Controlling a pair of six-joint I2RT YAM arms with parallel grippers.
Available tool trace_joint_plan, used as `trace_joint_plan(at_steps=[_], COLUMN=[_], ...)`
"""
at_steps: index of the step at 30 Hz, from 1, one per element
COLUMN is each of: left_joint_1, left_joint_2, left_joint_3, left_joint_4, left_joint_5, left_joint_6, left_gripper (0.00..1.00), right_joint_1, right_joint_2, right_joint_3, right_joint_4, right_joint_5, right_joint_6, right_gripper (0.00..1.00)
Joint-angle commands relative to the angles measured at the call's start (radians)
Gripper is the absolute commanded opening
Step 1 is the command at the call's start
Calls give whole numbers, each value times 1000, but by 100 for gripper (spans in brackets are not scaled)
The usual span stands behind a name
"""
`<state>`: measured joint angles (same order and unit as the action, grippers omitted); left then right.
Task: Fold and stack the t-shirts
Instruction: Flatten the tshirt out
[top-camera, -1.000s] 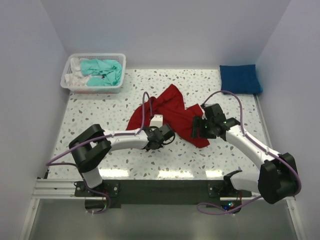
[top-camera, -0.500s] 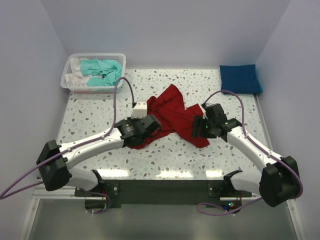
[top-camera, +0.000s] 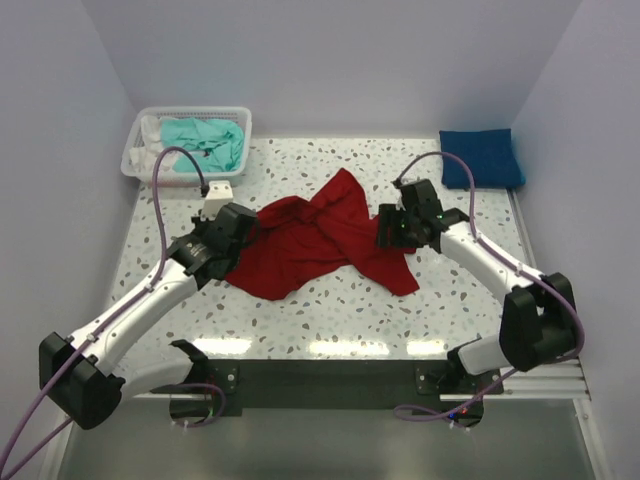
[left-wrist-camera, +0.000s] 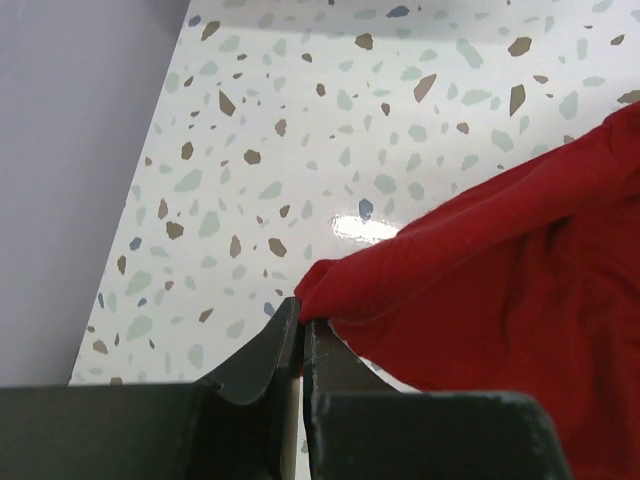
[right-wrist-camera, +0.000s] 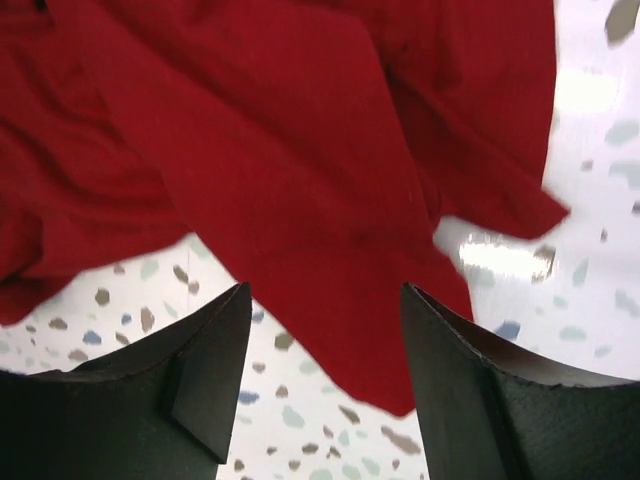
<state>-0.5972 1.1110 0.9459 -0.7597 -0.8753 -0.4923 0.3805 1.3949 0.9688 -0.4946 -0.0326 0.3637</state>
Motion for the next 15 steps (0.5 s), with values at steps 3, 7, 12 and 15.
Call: trace_joint_plan(at_steps=[3, 7, 12, 15], left_joint_1=[37, 40, 43, 45], left_joint_2=[-39, -27, -42, -48], left_joint_3=[-48, -56, -62, -56], left_joint_4=[169, 174, 166, 145], left_joint_5=[56, 85, 114, 118], left_joint_6=[147, 147, 135, 120], left_gripper=[0, 0, 0, 0], right_joint_1=[-8, -14, -29, -43], right_joint_2=[148, 307, 542, 660], right_joint_3=[184, 318, 514, 620], right_joint_4=[117, 165, 205, 208], right_joint_5=[10, -7, -26, -36], right_joint_6=[-83, -112, -121, -112], right_gripper=[62, 59, 57, 55])
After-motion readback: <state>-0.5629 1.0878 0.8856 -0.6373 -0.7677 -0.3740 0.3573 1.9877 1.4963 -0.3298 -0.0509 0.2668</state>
